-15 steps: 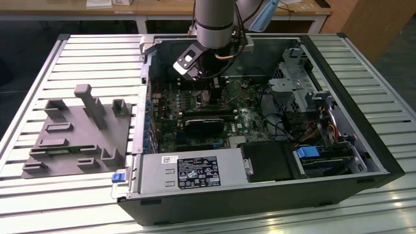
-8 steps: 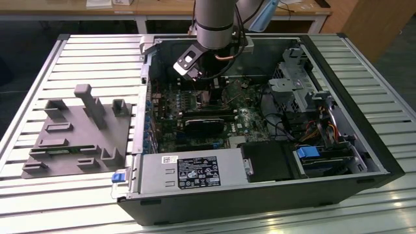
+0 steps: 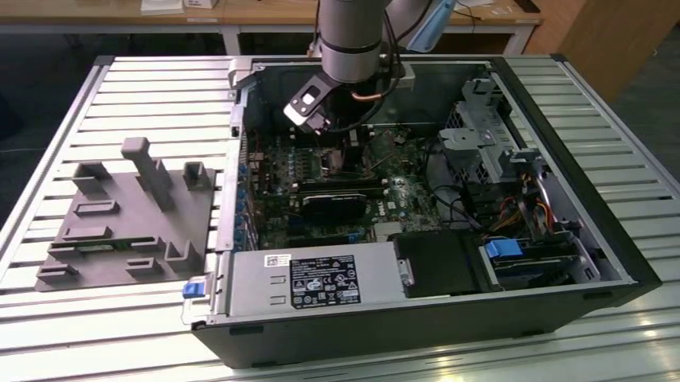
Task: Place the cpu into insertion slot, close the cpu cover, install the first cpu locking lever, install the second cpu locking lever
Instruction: 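Place the cpu into insertion slot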
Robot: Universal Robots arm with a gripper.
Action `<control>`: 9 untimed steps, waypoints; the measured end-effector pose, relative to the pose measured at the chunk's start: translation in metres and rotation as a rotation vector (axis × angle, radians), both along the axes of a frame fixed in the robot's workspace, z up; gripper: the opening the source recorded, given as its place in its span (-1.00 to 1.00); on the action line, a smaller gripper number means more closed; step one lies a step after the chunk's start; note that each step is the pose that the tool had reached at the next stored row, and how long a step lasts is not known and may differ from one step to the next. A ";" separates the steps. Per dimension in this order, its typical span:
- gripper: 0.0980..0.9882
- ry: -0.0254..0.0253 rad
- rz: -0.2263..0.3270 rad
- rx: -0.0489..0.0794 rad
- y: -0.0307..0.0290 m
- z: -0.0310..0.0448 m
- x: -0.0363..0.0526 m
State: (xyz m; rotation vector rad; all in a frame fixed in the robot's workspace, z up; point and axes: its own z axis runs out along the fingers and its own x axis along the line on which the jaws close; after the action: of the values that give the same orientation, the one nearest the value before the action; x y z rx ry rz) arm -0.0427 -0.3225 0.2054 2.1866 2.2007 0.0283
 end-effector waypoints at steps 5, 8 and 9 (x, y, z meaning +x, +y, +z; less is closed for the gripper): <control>0.00 0.0001 -0.001 0.000 0.0003 -0.0027 0.0000; 0.00 0.0000 -0.001 0.000 0.0015 -0.0039 0.0000; 0.00 0.0001 -0.001 0.000 0.0019 -0.0044 0.0000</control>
State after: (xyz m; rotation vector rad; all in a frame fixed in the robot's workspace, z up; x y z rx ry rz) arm -0.0427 -0.3206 0.2011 2.1878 2.1995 0.0280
